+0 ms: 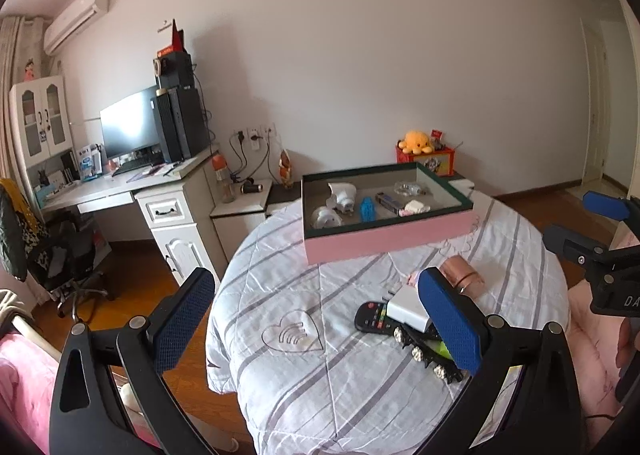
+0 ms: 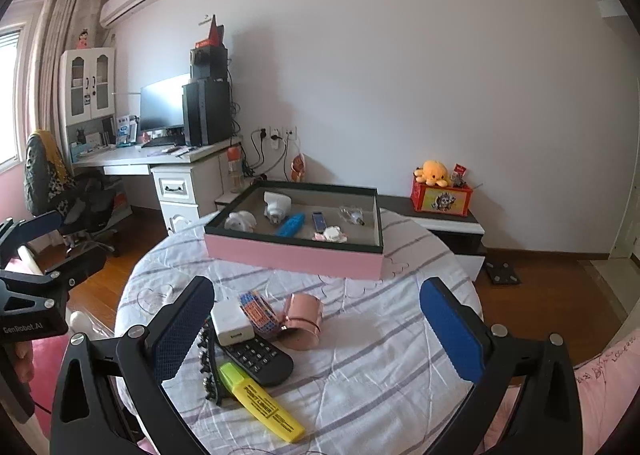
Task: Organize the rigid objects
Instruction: 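Withdraw both tools from the box back over the remaining items, then grasp the white charger with the left tool while the right tool grasps the copper cup, then lift the white charger and copper cup over the pink box, then lower both items into the pink box and open both tools, then withdraw both tools from the box toward the remote and lego ring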
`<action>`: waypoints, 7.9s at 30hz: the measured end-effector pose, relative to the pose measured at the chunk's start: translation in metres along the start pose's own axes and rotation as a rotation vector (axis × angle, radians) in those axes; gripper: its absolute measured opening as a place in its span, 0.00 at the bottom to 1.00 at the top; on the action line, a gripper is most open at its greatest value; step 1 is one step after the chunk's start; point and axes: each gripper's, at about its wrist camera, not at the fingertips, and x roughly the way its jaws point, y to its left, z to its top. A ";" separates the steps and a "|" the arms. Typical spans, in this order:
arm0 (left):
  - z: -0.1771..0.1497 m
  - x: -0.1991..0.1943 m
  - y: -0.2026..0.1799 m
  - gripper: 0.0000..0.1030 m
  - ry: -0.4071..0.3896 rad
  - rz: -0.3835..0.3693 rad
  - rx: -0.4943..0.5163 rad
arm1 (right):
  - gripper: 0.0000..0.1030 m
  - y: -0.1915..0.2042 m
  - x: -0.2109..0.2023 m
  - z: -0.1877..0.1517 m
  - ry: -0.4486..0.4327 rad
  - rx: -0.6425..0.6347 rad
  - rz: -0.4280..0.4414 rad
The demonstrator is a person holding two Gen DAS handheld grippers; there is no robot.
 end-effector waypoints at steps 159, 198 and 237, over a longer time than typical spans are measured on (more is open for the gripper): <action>0.097 0.336 -0.078 0.67 0.340 -0.162 0.240 | 0.47 -0.053 0.306 0.069 0.441 -0.124 0.095; 0.071 0.086 0.016 1.00 -0.005 -0.059 -0.100 | 0.80 -0.013 0.090 0.083 0.051 -0.036 0.140; 0.036 -0.022 0.000 1.00 -0.101 -0.015 -0.020 | 0.81 0.009 -0.016 0.035 -0.064 0.006 0.040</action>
